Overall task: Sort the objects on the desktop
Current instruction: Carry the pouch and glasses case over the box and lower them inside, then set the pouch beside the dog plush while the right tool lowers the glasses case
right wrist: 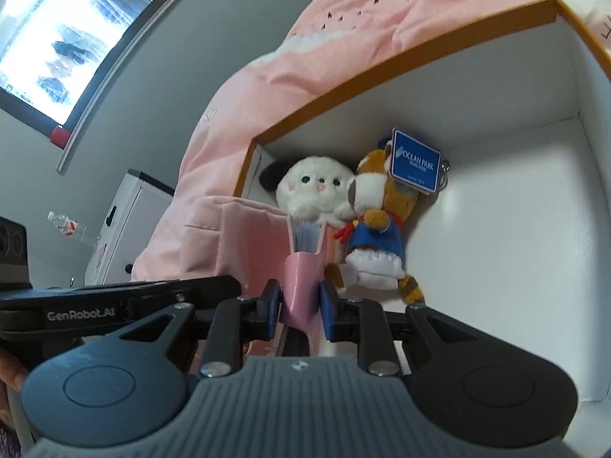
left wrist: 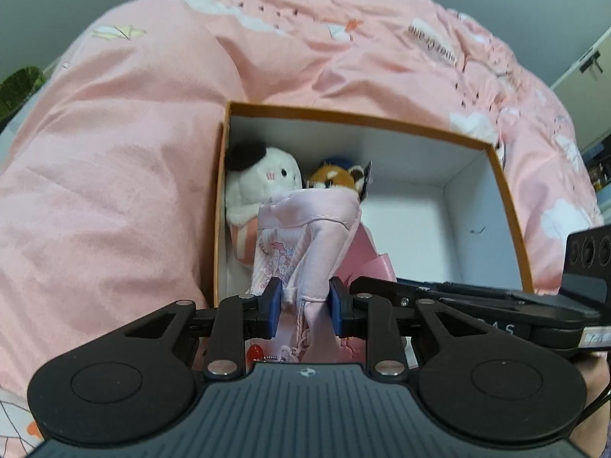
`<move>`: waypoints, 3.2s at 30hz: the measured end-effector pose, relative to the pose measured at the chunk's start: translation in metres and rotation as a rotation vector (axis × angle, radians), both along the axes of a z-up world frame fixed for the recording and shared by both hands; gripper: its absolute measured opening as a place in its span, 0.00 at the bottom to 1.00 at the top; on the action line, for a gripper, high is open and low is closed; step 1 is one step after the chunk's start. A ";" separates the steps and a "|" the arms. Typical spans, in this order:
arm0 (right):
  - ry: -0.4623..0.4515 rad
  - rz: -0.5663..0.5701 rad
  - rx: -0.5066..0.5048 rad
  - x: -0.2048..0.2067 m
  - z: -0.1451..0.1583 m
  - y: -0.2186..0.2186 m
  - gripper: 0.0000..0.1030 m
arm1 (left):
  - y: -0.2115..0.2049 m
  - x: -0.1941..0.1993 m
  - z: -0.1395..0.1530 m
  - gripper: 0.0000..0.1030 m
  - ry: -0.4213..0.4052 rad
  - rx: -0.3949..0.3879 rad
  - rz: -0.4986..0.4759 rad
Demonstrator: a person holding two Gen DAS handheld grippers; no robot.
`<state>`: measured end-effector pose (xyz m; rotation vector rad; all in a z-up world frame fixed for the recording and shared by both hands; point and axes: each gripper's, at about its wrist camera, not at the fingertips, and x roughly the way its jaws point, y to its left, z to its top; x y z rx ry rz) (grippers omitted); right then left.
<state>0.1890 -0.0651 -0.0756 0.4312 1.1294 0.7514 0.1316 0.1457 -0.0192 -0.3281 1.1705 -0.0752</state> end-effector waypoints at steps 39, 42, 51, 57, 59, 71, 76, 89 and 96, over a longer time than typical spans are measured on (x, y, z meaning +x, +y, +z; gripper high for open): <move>0.031 0.172 -0.172 0.035 -0.022 0.048 0.31 | 0.000 0.033 -0.012 0.51 0.074 0.029 -0.088; 0.025 0.182 -0.190 0.040 -0.022 0.054 0.30 | 0.004 0.041 -0.014 0.50 0.101 0.056 -0.057; 0.002 0.146 -0.183 0.027 -0.024 0.052 0.19 | 0.012 0.033 -0.025 0.42 0.120 -0.037 -0.038; -0.142 -0.017 -0.204 -0.022 -0.010 0.043 0.17 | 0.012 0.018 -0.023 0.25 0.062 -0.049 0.004; -0.223 -0.057 -0.245 -0.042 -0.004 0.043 0.12 | 0.012 0.015 -0.023 0.24 0.052 -0.046 0.019; -0.257 -0.087 -0.237 -0.058 -0.001 0.053 0.07 | 0.009 0.009 -0.024 0.23 0.040 -0.014 0.045; -0.343 -0.059 -0.319 -0.046 0.004 0.057 0.40 | 0.007 0.011 -0.024 0.23 0.048 0.003 0.051; -0.274 -0.043 -0.332 -0.025 -0.011 0.052 0.55 | 0.012 0.011 -0.025 0.23 0.067 -0.005 0.066; -0.183 0.011 -0.280 -0.018 -0.020 0.052 0.42 | 0.011 0.011 -0.024 0.23 0.070 -0.002 0.064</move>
